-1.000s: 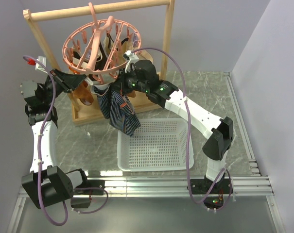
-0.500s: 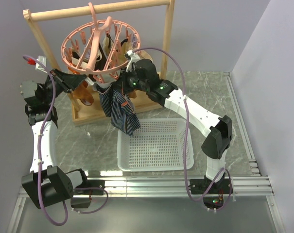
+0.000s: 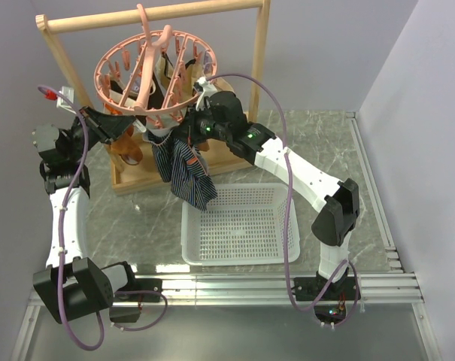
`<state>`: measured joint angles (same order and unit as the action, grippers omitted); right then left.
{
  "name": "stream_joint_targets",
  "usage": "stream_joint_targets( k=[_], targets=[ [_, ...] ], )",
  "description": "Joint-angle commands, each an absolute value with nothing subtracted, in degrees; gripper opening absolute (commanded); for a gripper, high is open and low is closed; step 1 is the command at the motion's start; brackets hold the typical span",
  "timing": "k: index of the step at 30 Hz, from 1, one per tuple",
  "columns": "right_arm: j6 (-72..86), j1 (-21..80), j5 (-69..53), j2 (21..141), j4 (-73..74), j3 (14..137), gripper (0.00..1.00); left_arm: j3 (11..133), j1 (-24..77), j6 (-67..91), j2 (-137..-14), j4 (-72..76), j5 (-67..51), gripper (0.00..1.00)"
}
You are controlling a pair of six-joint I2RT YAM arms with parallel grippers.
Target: Clip the underwear to the hanger
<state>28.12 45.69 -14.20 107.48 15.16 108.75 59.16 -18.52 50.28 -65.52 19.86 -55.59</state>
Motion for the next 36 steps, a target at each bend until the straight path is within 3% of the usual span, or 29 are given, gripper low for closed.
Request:
stream_joint_targets(
  k=[1,36],
  targets=[
    [30.1,45.2,-14.9,106.7,12.0,111.9,0.00,59.7,-17.9,47.0,-65.3,19.5,-55.8,0.00],
    [34.0,44.2,-21.3,103.6,9.2,109.4,0.00,59.7,-17.6,41.8,-64.9,16.4,-54.1,0.00]
  ],
)
